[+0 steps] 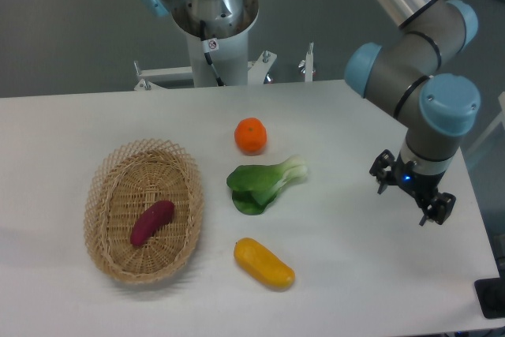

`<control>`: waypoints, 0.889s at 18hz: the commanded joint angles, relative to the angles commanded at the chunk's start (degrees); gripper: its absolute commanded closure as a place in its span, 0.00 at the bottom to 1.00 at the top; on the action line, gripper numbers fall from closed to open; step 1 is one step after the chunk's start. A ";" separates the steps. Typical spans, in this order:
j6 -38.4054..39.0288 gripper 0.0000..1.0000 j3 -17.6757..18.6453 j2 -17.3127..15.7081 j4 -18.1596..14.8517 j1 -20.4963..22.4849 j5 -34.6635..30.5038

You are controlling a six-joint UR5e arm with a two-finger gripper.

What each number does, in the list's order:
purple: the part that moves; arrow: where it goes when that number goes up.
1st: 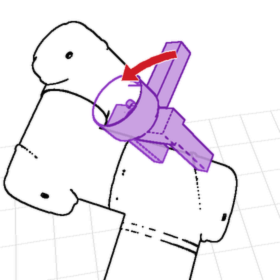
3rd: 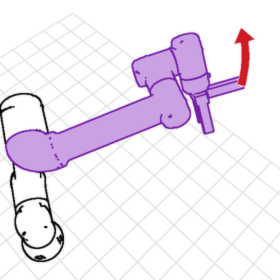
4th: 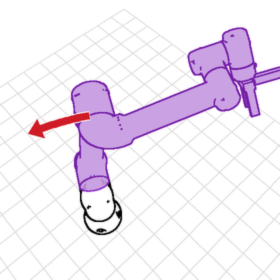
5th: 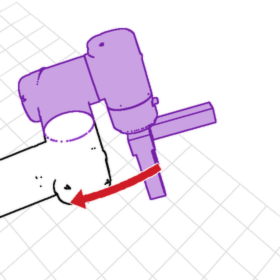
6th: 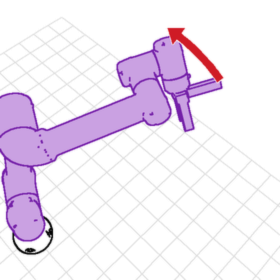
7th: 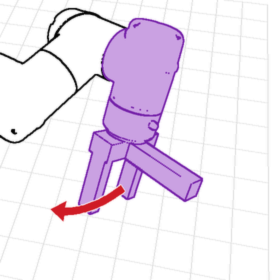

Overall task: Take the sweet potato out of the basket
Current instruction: 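Move the open gripper over the basket above the purple sweet potato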

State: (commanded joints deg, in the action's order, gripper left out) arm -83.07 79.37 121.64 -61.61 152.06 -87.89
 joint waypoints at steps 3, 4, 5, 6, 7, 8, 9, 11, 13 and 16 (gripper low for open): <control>3.34 0.00 0.00 -0.26 -0.09 -2.28 -0.44; 4.39 0.00 0.00 -0.26 -0.26 -3.34 -0.53; 5.71 0.00 0.00 -0.35 -0.44 -4.65 -0.62; 7.29 0.00 0.09 -0.61 -0.53 -5.88 -0.62; 8.78 0.00 0.61 -1.14 -0.53 -7.03 -0.62; 9.67 0.00 1.57 -1.67 -0.44 -8.26 -0.44; 9.94 0.00 2.54 -2.45 -0.44 -9.66 -0.27; 10.73 0.00 4.73 -4.12 -0.35 -11.69 0.09; 11.69 0.00 6.85 -5.62 -0.18 -14.14 0.09; 16.07 0.00 8.70 -6.85 0.18 -18.27 0.17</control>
State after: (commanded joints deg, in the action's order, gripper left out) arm -66.99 88.07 114.79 -61.44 133.78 -87.71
